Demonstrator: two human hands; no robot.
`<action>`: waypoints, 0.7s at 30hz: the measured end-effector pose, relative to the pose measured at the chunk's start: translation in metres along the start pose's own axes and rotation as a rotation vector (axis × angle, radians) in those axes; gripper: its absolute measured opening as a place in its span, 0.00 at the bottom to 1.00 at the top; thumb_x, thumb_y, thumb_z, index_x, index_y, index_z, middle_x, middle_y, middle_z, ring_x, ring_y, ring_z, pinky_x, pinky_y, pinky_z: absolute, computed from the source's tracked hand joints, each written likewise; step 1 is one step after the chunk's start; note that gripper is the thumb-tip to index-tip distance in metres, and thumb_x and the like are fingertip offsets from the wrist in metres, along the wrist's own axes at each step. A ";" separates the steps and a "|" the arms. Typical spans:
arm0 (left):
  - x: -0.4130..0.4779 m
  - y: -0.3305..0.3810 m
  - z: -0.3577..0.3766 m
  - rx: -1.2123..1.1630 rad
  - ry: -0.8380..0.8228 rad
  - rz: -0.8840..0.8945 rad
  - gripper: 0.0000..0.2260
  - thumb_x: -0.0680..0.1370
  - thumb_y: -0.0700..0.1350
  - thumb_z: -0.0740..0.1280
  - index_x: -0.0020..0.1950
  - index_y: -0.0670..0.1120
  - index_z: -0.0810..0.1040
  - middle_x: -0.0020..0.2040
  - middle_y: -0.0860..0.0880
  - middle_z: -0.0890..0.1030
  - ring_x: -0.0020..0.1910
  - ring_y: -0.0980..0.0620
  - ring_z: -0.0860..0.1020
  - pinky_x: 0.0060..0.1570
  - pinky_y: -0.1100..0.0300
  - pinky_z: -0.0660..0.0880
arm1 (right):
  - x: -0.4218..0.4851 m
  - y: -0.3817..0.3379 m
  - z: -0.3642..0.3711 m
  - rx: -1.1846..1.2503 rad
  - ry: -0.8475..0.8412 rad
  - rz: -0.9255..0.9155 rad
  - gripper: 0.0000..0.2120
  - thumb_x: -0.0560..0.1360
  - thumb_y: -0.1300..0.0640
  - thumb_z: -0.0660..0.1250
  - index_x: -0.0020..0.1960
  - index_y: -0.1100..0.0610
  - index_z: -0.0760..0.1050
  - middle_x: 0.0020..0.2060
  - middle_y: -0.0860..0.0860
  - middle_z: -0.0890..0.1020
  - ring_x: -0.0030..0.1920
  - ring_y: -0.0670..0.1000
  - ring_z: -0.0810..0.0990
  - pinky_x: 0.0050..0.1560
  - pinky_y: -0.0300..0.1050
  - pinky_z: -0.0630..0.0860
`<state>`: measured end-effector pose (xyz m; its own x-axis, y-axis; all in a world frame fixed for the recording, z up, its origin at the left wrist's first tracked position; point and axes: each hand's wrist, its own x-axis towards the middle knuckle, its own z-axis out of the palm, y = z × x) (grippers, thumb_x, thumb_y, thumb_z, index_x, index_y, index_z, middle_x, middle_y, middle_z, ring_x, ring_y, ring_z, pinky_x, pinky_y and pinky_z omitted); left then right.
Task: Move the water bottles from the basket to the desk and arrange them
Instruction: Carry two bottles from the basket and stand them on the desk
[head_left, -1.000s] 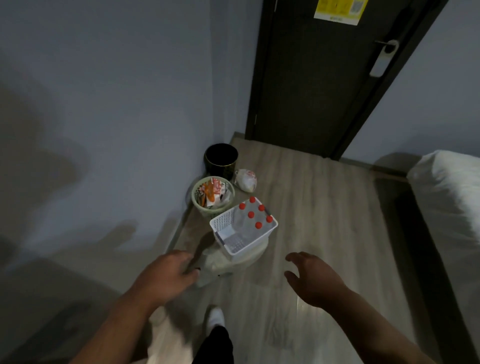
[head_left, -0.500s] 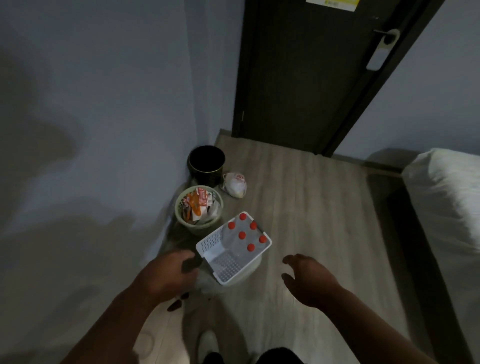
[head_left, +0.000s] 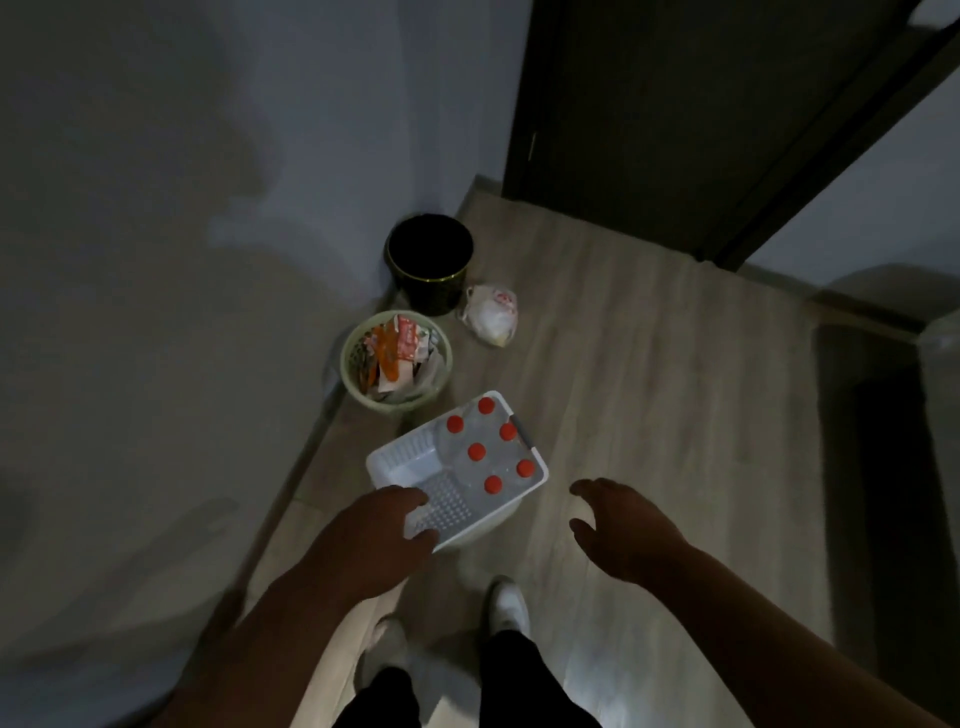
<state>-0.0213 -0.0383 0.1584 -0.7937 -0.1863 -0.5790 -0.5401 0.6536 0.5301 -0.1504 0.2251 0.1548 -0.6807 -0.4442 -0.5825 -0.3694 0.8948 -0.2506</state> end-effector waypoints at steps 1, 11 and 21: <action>0.013 -0.001 0.014 -0.006 0.001 -0.005 0.24 0.73 0.59 0.68 0.67 0.53 0.72 0.65 0.53 0.76 0.61 0.54 0.75 0.59 0.58 0.73 | 0.016 0.007 0.009 0.014 -0.001 -0.014 0.25 0.79 0.47 0.61 0.74 0.50 0.63 0.68 0.50 0.72 0.67 0.50 0.72 0.65 0.44 0.69; 0.153 -0.041 0.138 -0.152 0.030 0.066 0.24 0.75 0.56 0.69 0.69 0.53 0.70 0.60 0.61 0.70 0.60 0.63 0.68 0.60 0.66 0.65 | 0.155 0.065 0.124 0.180 0.065 -0.156 0.27 0.74 0.54 0.70 0.72 0.51 0.67 0.65 0.49 0.75 0.64 0.49 0.74 0.59 0.33 0.62; 0.225 -0.066 0.219 -0.251 0.135 0.170 0.20 0.70 0.51 0.75 0.60 0.56 0.74 0.56 0.60 0.79 0.58 0.62 0.75 0.59 0.61 0.73 | 0.220 0.088 0.181 0.334 0.222 -0.206 0.26 0.72 0.54 0.74 0.68 0.55 0.73 0.61 0.52 0.80 0.59 0.50 0.79 0.62 0.48 0.76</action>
<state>-0.1028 0.0372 -0.1425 -0.8993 -0.1963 -0.3907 -0.4353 0.4858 0.7579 -0.2181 0.2146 -0.1352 -0.7470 -0.5807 -0.3237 -0.3115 0.7358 -0.6013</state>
